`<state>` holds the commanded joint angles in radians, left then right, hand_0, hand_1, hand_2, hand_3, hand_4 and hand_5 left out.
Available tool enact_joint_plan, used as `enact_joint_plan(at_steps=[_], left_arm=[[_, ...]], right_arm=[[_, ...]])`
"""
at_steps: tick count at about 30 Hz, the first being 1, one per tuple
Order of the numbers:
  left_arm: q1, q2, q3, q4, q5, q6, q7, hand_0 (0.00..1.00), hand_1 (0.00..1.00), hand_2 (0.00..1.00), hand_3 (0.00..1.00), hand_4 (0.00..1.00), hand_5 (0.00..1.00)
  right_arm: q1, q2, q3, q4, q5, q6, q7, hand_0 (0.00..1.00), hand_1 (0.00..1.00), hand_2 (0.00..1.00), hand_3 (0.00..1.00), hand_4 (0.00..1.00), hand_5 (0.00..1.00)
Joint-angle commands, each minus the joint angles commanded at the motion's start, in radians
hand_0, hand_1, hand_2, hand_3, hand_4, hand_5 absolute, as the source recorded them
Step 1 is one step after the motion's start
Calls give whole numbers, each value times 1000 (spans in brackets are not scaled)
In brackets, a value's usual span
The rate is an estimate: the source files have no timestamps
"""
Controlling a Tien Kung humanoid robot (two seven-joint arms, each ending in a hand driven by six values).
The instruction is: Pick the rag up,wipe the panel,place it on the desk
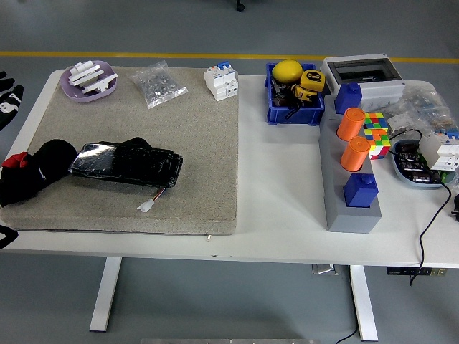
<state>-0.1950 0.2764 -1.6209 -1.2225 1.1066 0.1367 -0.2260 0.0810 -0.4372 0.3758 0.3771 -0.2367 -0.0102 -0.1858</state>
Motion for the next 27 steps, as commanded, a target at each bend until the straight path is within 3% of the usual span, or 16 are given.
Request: enact_joint_plan(at_steps=[27], left_arm=[[4, 4, -21, -52, 32, -7, 27, 706, 717, 621, 578, 776, 121]], right_arm=[[-7, 11, 33, -15, -13, -2, -2, 743, 574, 670, 652, 998, 624]])
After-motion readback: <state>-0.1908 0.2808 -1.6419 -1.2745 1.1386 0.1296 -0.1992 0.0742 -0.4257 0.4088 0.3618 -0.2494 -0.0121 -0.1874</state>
